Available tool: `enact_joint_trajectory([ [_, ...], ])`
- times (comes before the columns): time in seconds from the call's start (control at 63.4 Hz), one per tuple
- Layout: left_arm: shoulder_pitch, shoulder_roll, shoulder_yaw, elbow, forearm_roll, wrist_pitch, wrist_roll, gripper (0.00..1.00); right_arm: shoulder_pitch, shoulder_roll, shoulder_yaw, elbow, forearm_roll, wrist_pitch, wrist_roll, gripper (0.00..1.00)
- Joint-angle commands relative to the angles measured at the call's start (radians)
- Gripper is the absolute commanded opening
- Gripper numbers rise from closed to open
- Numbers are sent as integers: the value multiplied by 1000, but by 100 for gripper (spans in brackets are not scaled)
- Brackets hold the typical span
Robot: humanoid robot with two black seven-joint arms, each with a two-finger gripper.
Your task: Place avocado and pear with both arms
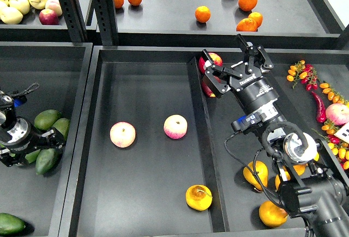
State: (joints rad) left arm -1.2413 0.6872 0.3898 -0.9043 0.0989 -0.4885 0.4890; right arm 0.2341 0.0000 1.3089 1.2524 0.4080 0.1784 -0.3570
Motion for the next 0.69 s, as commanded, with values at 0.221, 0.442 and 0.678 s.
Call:
enact_joint_trajectory([
  [0.221, 14, 75, -112, -13, -334, 0, 0, 98, -27, 0, -31, 4, -1, 6, 0, 100],
  [0.442, 72, 127, -268, -54, -496, 0, 0, 98, -90, 0, -46, 4, 0, 70, -28, 100],
  [0.678, 275, 143, -607, -91, -620, 0, 0, 98, -147, -5, -86, 2, 2, 193, -65, 100],
])
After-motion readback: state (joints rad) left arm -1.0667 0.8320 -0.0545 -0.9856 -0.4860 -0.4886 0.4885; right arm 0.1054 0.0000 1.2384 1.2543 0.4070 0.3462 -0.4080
